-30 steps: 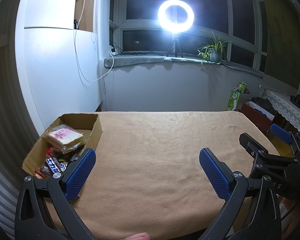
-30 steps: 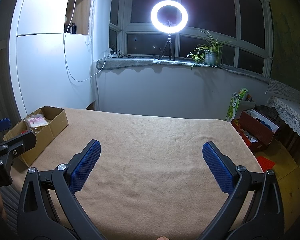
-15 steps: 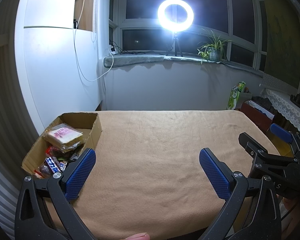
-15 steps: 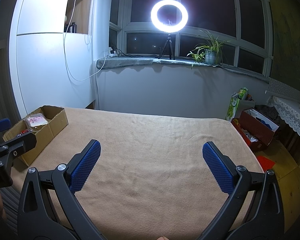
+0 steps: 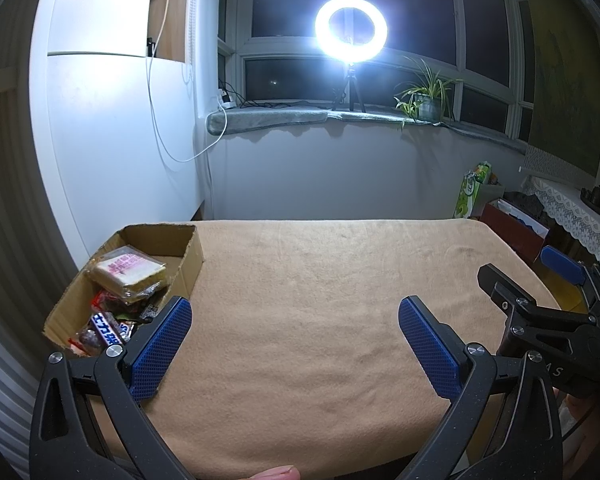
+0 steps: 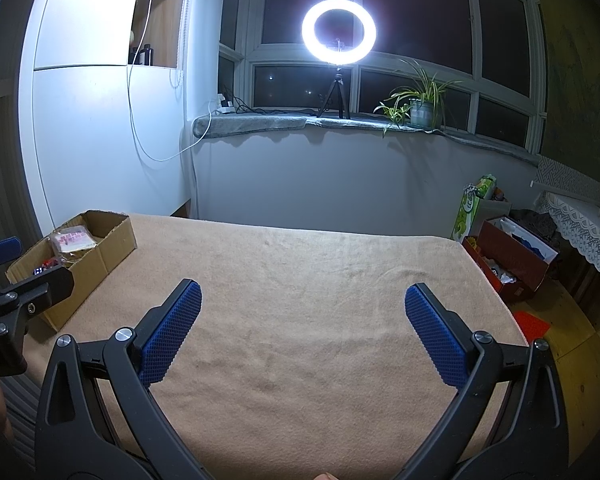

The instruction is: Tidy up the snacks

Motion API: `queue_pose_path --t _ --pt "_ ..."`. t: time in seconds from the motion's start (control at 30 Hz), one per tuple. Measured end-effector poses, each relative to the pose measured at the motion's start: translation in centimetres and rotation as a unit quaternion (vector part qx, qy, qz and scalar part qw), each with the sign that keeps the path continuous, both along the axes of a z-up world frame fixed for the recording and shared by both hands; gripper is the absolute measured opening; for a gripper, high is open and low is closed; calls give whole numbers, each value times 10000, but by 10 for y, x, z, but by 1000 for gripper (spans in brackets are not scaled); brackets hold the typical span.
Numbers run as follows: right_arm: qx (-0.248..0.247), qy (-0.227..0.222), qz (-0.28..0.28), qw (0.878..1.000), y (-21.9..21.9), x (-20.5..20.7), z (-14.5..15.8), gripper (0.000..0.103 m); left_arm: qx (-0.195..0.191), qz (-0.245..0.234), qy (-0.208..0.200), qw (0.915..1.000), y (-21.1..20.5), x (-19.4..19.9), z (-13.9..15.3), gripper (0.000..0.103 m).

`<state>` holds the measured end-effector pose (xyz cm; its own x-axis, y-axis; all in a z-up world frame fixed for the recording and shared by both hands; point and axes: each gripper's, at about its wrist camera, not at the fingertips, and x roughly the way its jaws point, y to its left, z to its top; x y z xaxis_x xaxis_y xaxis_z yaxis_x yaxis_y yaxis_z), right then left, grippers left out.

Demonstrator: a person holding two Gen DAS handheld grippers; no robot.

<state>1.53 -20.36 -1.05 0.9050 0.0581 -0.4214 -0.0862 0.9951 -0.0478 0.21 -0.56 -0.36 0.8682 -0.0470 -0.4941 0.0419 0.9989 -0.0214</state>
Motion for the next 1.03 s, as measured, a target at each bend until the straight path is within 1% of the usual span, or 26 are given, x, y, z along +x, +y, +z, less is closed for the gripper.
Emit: queue_pose_path --t 0.73,0.8,0.87,0.97,1.03 --pt "0 2 -8 10000 2 -1 0 103 -50 -76 70 9999 2 -1 -6 103" --pt "-1 3 -8 10000 1 -1 0 103 -61 -55 68 9999 2 -1 -6 103" --pt "0 8 -9 10000 2 -1 0 103 -24 74 59 10000 4 -3 -6 103" --pt "1 2 -9 10000 2 -1 0 103 96 146 6 9998 2 -4 -5 103" --pt "2 1 -8 10000 2 -1 0 103 98 140 1 9999 1 -4 -5 103"
